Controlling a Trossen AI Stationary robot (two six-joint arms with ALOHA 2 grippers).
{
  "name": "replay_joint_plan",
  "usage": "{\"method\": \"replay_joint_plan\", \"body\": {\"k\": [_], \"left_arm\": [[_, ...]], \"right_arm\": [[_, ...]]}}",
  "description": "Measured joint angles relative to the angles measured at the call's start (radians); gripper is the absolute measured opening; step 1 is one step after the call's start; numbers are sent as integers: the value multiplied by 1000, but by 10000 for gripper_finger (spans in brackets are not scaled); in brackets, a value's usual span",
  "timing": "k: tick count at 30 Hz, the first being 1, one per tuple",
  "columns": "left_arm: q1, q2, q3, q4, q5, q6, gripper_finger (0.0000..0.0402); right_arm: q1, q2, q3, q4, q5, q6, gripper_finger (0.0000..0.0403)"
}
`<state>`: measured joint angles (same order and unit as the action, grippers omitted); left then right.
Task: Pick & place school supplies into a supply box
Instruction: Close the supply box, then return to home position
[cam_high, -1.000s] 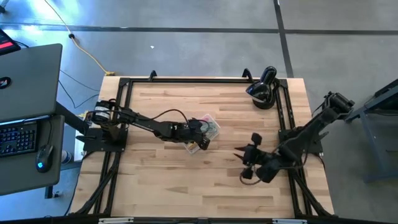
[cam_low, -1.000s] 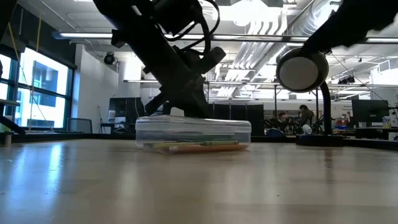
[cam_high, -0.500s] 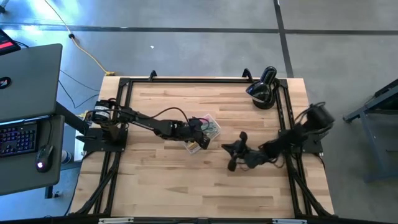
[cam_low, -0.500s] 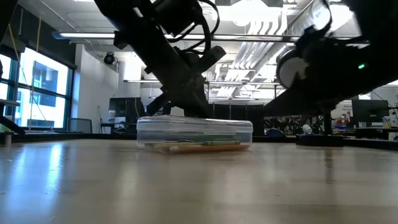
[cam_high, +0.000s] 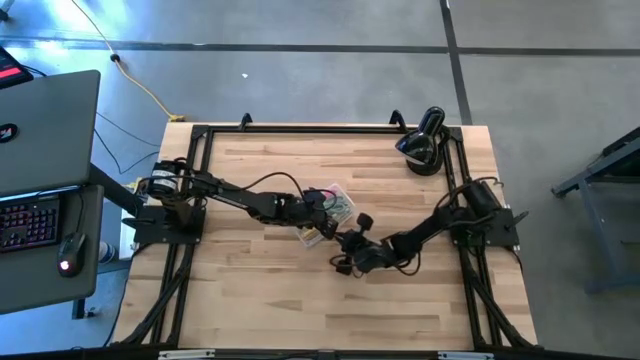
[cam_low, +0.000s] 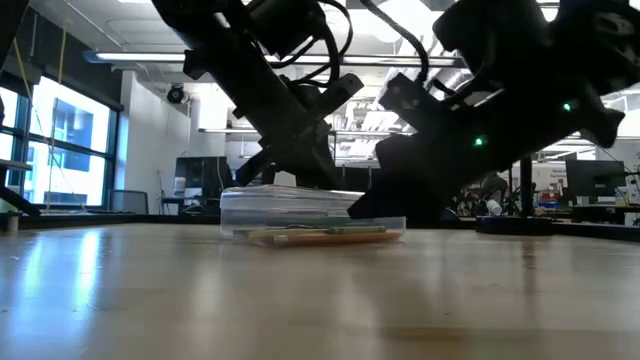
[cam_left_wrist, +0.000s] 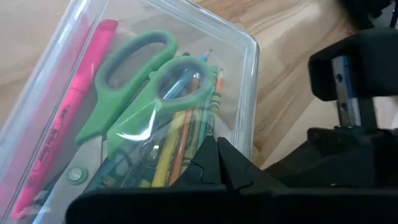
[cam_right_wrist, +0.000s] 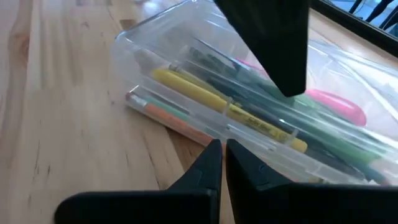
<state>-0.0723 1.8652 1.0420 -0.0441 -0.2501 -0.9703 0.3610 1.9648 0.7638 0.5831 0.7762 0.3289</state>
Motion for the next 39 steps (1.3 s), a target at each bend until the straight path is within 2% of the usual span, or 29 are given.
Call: {"method": "replay_joint_plan", "body": {"k": [15,20,27,32,36,39], "left_arm": [[3,0,0,-10,-17,6,18],[13,-17,0,-10,-14,29,10],[13,-147,-9,-48,-101,97,18],[13,-241,-4,-164,-184,102,10],[13,-274,-3,-218,-218,102,10],[13,-279,-1,-269,-258,88,23]], "right_arm": [[-119,0,40,-29,-130,-50,0],[-120,0,41,-29,-128,-68,0],[-123,0,41,-37,-120,-61,0],[-117,0,41,-42,-136,-58,0],[-70,-2,40,-51,-155,-47,0],[-12,-26,40,-75,-126,-49,0]]}}
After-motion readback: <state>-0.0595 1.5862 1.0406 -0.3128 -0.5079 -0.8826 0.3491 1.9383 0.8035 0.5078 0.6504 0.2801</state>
